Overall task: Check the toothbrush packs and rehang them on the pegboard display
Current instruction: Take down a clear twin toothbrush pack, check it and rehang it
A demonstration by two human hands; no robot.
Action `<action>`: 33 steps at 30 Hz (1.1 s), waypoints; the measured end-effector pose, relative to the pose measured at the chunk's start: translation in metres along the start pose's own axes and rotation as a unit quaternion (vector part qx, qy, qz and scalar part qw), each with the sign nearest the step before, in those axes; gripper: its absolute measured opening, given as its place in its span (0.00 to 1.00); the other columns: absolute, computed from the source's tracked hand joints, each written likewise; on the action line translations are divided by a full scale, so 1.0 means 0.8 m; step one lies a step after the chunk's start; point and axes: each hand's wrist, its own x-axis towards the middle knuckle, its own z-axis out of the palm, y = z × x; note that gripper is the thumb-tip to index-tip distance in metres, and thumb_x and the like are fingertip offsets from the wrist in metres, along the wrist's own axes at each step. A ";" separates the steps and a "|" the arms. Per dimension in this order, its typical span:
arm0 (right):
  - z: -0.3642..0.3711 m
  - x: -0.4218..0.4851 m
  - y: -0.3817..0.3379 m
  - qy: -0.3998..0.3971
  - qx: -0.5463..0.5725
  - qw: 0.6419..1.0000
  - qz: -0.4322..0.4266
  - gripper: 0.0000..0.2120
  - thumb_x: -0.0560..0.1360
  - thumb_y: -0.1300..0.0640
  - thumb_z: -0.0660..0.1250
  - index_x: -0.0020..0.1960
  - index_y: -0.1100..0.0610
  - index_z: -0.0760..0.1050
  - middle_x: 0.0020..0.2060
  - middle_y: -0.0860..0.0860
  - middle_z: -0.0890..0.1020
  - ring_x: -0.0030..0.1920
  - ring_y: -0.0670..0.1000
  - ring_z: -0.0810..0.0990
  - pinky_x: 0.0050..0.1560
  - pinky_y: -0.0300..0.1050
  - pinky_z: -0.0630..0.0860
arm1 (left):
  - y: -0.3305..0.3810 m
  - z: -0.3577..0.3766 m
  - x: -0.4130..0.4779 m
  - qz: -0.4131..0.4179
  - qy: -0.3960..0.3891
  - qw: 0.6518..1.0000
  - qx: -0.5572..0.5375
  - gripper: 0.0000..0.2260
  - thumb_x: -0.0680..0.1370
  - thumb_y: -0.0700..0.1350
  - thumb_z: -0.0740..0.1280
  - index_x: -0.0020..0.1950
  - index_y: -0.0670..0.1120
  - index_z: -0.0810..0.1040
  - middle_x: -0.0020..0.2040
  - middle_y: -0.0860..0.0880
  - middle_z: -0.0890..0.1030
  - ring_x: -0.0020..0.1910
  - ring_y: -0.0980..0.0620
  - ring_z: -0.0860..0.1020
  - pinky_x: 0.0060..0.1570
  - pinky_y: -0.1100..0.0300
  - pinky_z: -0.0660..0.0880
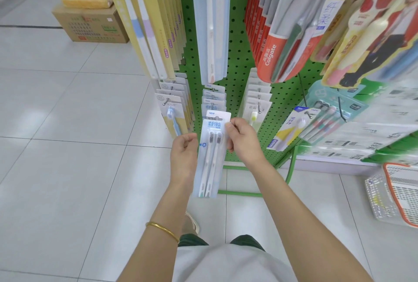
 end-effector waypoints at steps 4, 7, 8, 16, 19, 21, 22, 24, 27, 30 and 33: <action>-0.020 -0.014 -0.004 0.006 0.028 1.000 -0.004 0.10 0.81 0.60 0.58 0.42 0.62 0.69 0.22 0.52 0.69 0.20 0.44 0.65 0.24 0.37 0.66 | 0.004 0.014 -0.014 0.044 -0.101 0.992 0.058 0.12 0.81 0.51 0.61 0.53 0.43 0.77 0.46 0.53 0.78 0.46 0.56 0.76 0.51 0.61 0.72; -0.038 -0.025 -0.009 0.027 0.056 0.998 -0.006 0.10 0.81 0.61 0.58 0.42 0.62 0.70 0.20 0.51 0.68 0.19 0.44 0.64 0.23 0.37 0.64 | 0.002 0.030 -0.027 0.061 -0.167 0.981 0.078 0.21 0.78 0.59 0.61 0.53 0.41 0.77 0.46 0.49 0.78 0.45 0.55 0.76 0.48 0.61 0.70; -0.044 -0.028 -0.010 0.035 0.063 0.997 -0.005 0.10 0.81 0.61 0.59 0.41 0.61 0.70 0.20 0.50 0.68 0.19 0.45 0.64 0.23 0.37 0.64 | 0.001 0.036 -0.032 0.058 -0.183 0.979 0.070 0.17 0.79 0.58 0.62 0.54 0.45 0.78 0.48 0.51 0.80 0.47 0.57 0.77 0.49 0.63 0.71; -0.098 -0.071 0.006 0.068 0.046 0.996 0.043 0.13 0.81 0.57 0.59 0.38 0.57 0.71 0.28 0.48 0.75 0.20 0.46 0.66 0.22 0.38 0.63 | 0.000 0.084 -0.057 0.017 -0.167 0.986 -0.001 0.15 0.79 0.58 0.62 0.57 0.49 0.77 0.56 0.54 0.80 0.56 0.58 0.76 0.58 0.60 0.70; -0.108 -0.094 0.018 0.046 0.032 0.997 0.055 0.17 0.80 0.55 0.60 0.35 0.61 0.65 0.24 0.51 0.68 0.21 0.47 0.63 0.24 0.39 0.61 | 0.005 0.101 -0.064 0.034 -0.153 0.988 -0.013 0.13 0.79 0.57 0.62 0.49 0.47 0.73 0.48 0.52 0.76 0.45 0.58 0.74 0.49 0.62 0.69; -0.112 -0.105 0.019 0.042 0.022 0.998 0.042 0.18 0.80 0.56 0.61 0.34 0.59 0.61 0.23 0.51 0.62 0.22 0.48 0.61 0.24 0.40 0.60 | 0.007 0.112 -0.072 0.056 -0.147 0.988 -0.004 0.11 0.80 0.55 0.62 0.48 0.47 0.71 0.45 0.50 0.73 0.40 0.58 0.70 0.43 0.65 0.67; -0.115 -0.108 0.020 0.043 0.019 0.998 0.037 0.19 0.80 0.57 0.62 0.33 0.57 0.59 0.23 0.50 0.61 0.23 0.49 0.61 0.24 0.40 0.60 | 0.008 0.116 -0.076 0.071 -0.152 0.986 0.003 0.11 0.80 0.53 0.61 0.48 0.46 0.72 0.44 0.51 0.73 0.39 0.59 0.70 0.41 0.68 0.68; -0.122 -0.112 0.021 0.051 0.031 0.998 0.036 0.20 0.79 0.58 0.62 0.33 0.55 0.58 0.24 0.47 0.60 0.23 0.48 0.60 0.24 0.38 0.59 | 0.009 0.122 -0.085 0.103 -0.173 0.979 0.012 0.09 0.81 0.51 0.62 0.50 0.45 0.73 0.43 0.53 0.75 0.41 0.60 0.73 0.41 0.71 0.70; -0.133 -0.116 0.022 0.075 0.067 0.994 0.037 0.19 0.79 0.58 0.62 0.33 0.55 0.59 0.23 0.44 0.60 0.23 0.45 0.58 0.25 0.37 0.58 | 0.004 0.126 -0.092 0.148 -0.227 0.962 0.047 0.07 0.80 0.47 0.64 0.57 0.49 0.73 0.50 0.58 0.77 0.50 0.63 0.76 0.51 0.68 0.71; -0.141 -0.114 0.024 0.102 0.099 0.990 0.023 0.17 0.80 0.57 0.62 0.35 0.61 0.63 0.25 0.47 0.63 0.24 0.45 0.60 0.27 0.39 0.60 | -0.005 0.126 -0.095 0.176 -0.288 0.938 0.081 0.14 0.79 0.46 0.65 0.65 0.48 0.71 0.53 0.62 0.77 0.52 0.67 0.76 0.55 0.68 0.72; -0.145 -0.111 0.029 0.146 0.097 0.985 0.011 0.15 0.78 0.54 0.63 0.37 0.62 0.67 0.26 0.48 0.64 0.26 0.45 0.62 0.29 0.40 0.60 | -0.007 0.124 -0.099 0.189 -0.331 0.917 0.119 0.17 0.80 0.46 0.64 0.68 0.52 0.67 0.56 0.65 0.75 0.54 0.69 0.74 0.56 0.69 0.70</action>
